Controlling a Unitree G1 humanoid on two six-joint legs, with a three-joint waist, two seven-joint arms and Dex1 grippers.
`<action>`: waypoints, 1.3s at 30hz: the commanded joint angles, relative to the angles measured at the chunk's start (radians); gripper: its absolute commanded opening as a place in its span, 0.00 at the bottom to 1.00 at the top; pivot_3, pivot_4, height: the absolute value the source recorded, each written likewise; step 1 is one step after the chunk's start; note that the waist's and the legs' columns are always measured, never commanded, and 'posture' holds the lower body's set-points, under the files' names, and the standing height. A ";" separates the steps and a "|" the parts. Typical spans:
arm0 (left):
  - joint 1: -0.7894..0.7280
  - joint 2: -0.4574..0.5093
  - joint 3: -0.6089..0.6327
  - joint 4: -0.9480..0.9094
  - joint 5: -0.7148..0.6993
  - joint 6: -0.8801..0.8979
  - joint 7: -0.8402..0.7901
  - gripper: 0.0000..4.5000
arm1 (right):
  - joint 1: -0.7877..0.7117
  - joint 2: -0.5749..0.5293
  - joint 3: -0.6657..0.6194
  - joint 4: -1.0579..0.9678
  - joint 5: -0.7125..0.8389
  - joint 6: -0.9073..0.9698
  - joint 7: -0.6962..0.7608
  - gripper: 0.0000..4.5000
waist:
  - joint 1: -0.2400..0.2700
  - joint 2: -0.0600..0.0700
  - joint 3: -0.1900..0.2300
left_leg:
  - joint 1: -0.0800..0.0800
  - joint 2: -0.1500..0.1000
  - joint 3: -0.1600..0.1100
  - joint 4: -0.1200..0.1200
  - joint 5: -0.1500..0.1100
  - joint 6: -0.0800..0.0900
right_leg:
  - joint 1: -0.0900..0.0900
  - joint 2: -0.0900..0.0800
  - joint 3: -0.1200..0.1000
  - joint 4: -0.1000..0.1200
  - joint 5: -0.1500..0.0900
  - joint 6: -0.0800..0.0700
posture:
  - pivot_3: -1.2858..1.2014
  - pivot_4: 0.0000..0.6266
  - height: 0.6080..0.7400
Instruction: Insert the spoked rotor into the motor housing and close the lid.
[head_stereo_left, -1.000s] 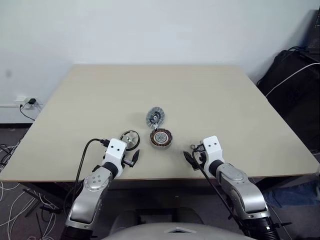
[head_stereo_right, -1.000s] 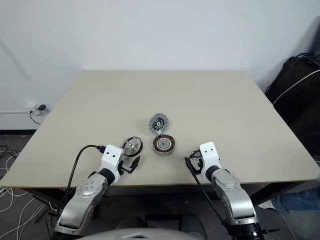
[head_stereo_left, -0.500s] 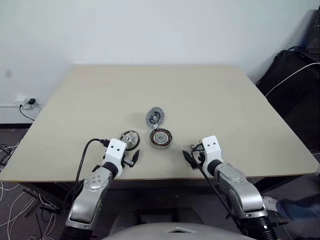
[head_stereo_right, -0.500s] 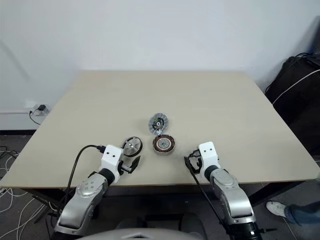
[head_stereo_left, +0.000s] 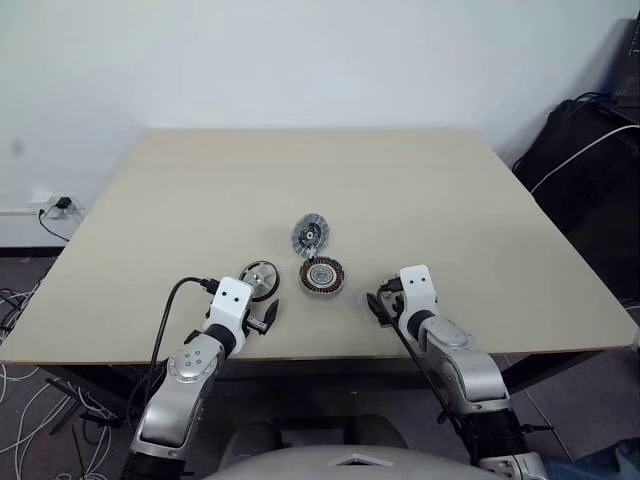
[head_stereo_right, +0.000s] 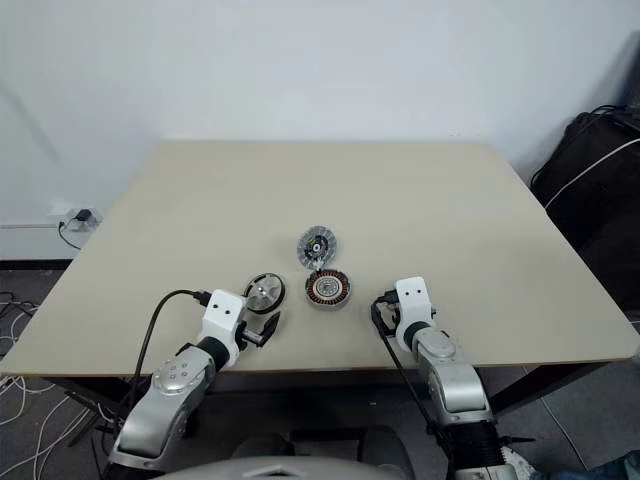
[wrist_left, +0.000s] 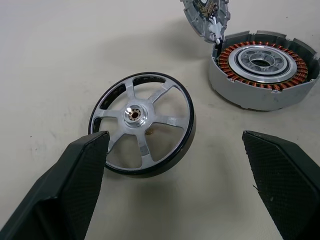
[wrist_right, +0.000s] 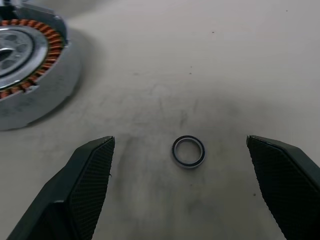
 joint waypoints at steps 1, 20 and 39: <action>-0.006 -0.004 0.004 -0.028 0.002 -0.013 0.008 1.00 | -0.038 0.002 -0.020 0.027 -0.007 -0.041 -0.004 1.00 | -0.002 0.000 0.000 | 0.000 0.000 0.000 0.000 0.000 0.000 | 0.000 0.000 0.000 0.000 0.000 0.000 | 0.52 0.00 1.00; -0.007 -0.003 0.000 -0.030 0.000 -0.010 0.010 1.00 | -0.063 0.036 -0.022 0.184 -0.010 -0.072 0.002 0.58 | -0.010 0.000 -0.001 | 0.002 0.001 0.000 0.000 0.000 -0.001 | 0.002 0.000 0.001 0.001 0.000 0.000 | 0.52 0.00 1.00; -0.021 -0.011 -0.010 -0.014 -0.004 -0.016 0.006 1.00 | -0.117 0.014 0.077 -0.173 0.009 0.079 0.092 0.15 | -0.011 0.003 0.000 | 0.001 0.004 0.001 0.000 0.001 -0.002 | 0.000 0.002 0.001 0.001 0.001 0.000 | 0.52 0.00 1.00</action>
